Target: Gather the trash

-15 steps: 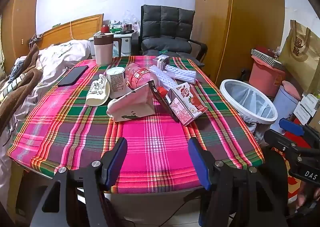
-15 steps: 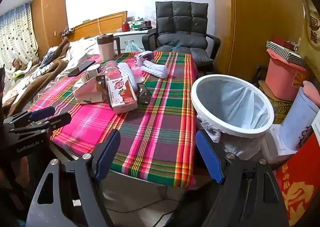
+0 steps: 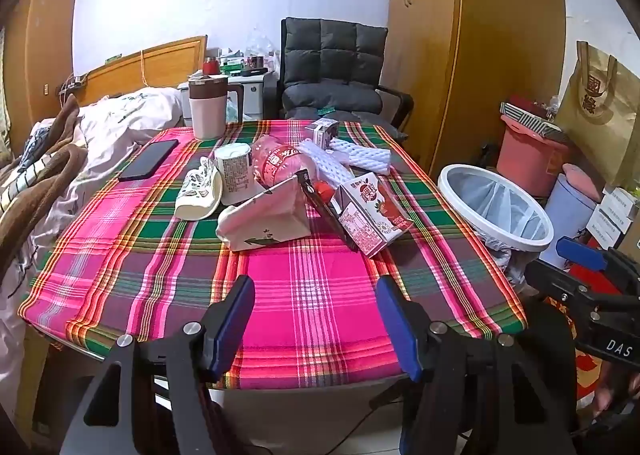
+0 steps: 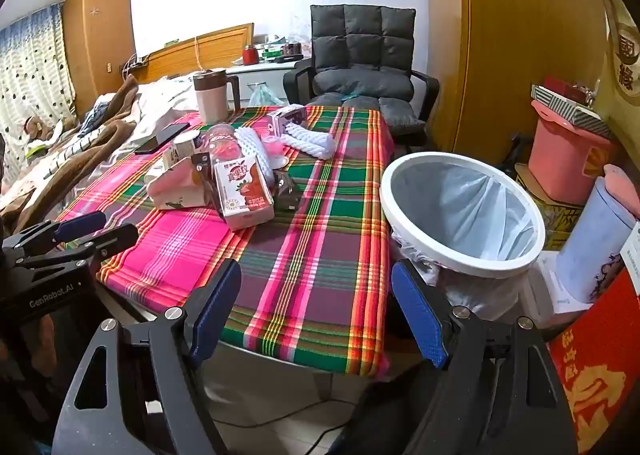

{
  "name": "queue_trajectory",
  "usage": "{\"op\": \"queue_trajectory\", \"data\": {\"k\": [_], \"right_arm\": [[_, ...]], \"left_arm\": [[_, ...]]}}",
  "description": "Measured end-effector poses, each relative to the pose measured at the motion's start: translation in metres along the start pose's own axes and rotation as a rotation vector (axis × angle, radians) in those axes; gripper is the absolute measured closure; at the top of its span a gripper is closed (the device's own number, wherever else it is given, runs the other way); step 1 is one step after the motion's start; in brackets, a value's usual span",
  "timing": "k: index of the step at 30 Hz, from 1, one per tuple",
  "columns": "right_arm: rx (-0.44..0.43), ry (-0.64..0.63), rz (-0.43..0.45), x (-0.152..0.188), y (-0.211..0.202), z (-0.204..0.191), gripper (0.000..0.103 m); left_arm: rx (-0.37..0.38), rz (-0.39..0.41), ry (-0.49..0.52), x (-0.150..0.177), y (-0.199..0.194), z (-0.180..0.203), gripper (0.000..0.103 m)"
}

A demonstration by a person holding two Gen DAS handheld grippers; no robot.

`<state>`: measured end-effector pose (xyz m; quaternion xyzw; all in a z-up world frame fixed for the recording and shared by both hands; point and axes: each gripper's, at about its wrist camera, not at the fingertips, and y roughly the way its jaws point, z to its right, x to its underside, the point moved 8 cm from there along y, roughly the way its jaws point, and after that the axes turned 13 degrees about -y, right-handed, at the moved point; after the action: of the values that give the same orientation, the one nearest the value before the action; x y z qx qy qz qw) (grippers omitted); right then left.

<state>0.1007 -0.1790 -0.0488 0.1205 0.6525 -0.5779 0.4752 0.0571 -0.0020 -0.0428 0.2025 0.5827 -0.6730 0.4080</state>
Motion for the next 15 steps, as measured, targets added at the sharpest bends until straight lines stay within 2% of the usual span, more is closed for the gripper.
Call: {"op": "queue_trajectory", "data": {"k": [15], "right_arm": [[0.001,-0.001,-0.005,0.0005,-0.0009,-0.0004,0.024]], "left_arm": [[0.000,0.001,0.000,-0.0005,-0.0013,-0.0007,0.040]]}}
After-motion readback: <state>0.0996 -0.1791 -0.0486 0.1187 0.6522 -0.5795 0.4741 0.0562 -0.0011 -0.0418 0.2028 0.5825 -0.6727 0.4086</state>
